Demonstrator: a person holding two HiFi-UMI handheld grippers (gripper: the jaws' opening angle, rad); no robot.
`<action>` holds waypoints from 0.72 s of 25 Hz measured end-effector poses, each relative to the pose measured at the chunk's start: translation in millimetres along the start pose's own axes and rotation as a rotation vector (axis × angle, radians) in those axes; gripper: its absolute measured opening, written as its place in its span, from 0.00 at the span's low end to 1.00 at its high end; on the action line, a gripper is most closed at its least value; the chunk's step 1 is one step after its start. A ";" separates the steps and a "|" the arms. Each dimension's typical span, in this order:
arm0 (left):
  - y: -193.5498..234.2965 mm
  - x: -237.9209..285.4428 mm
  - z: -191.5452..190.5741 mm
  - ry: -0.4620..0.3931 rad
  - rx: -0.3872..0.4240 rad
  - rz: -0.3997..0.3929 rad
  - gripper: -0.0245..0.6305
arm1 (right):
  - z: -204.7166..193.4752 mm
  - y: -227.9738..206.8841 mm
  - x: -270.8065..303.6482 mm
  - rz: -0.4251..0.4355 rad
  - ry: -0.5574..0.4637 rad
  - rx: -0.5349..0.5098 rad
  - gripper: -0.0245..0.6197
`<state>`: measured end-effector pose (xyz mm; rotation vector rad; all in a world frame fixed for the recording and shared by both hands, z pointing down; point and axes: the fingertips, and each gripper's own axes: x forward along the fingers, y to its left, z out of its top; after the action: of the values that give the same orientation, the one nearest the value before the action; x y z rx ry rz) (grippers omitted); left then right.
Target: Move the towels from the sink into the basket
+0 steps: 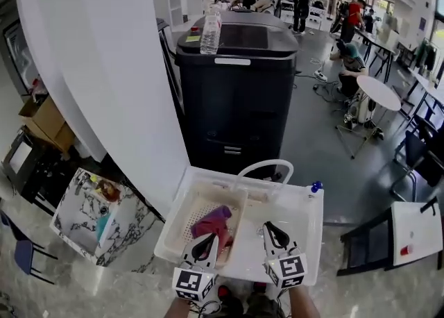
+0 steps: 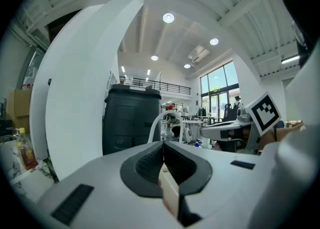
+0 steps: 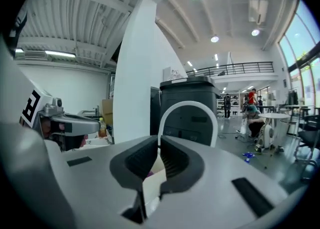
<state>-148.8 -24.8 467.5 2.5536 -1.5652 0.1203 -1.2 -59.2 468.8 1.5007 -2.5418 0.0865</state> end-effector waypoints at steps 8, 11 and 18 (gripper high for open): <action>-58.0 19.0 11.1 -0.003 0.024 -0.101 0.05 | 3.5 -50.8 -66.4 -0.140 -0.034 0.015 0.09; -73.3 19.1 10.3 0.004 0.032 -0.109 0.05 | -2.9 -56.9 -85.1 -0.152 -0.031 0.028 0.09; -108.1 11.5 -0.5 0.027 0.067 -0.111 0.05 | -20.3 -65.1 -121.3 -0.128 -0.022 0.024 0.09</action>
<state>-47.2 13.5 461.0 2.6717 -1.4291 0.1975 115.3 16.6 462.6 1.6782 -2.4617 0.0833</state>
